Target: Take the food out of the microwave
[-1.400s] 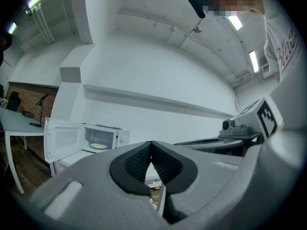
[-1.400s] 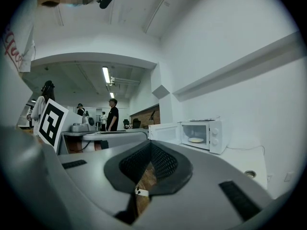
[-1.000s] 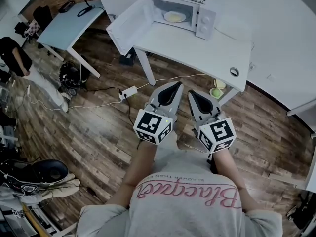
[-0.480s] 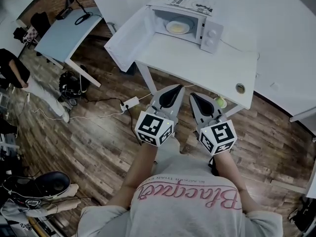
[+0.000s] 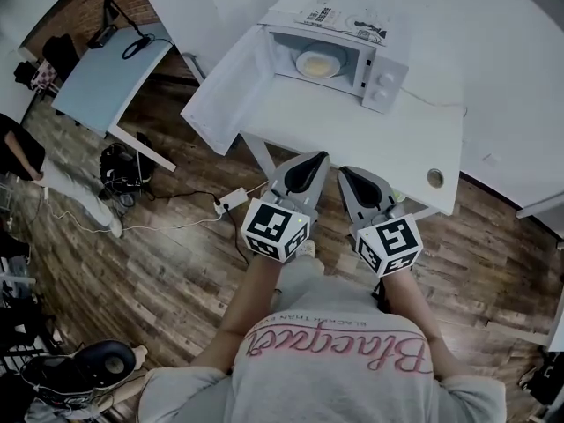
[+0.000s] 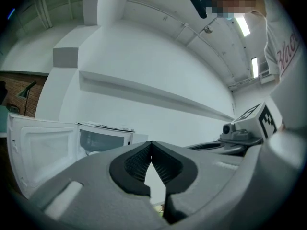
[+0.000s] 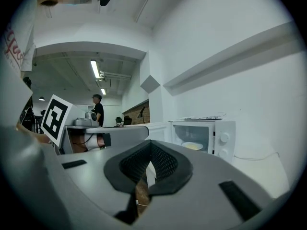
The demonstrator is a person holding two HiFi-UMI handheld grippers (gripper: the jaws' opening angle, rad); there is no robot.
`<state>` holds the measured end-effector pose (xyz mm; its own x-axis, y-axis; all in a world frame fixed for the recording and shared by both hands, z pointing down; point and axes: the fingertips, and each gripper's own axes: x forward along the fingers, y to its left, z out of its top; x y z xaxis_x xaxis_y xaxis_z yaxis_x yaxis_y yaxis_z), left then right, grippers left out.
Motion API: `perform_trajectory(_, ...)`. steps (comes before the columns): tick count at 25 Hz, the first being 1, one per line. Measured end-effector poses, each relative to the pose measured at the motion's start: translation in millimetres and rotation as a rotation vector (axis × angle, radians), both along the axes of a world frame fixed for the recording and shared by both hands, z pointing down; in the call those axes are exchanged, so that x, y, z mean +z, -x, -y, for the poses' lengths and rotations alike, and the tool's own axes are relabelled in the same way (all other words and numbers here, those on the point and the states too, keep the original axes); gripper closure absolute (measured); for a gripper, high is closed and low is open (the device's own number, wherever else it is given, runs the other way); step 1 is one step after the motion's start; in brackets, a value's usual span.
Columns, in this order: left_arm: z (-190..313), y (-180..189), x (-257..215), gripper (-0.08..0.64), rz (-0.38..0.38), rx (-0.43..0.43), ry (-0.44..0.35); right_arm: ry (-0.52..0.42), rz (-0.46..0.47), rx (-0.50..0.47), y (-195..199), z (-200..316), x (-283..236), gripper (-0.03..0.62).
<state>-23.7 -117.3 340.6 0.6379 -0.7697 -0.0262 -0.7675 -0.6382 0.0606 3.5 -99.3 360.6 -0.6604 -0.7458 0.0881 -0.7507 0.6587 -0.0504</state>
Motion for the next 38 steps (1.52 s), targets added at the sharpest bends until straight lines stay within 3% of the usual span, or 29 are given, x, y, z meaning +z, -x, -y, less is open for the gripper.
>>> perform_trajectory(10,65,32,2,0.555,-0.003,0.028,0.014,0.007,-0.005,0.03,32,64,1,0.583)
perform_trajectory(21,107,74,14,0.555,-0.024,-0.01,0.033,0.02,-0.02,0.019,69,103,11,0.583)
perform_trajectory(33,134,76,25,0.555,-0.022,0.04,0.065,0.067,-0.034,0.067,69,126,23,0.583)
perform_trajectory(38,151,77,35,0.548,-0.031,0.024,0.094,0.075,-0.04,0.065,67,142,27,0.583)
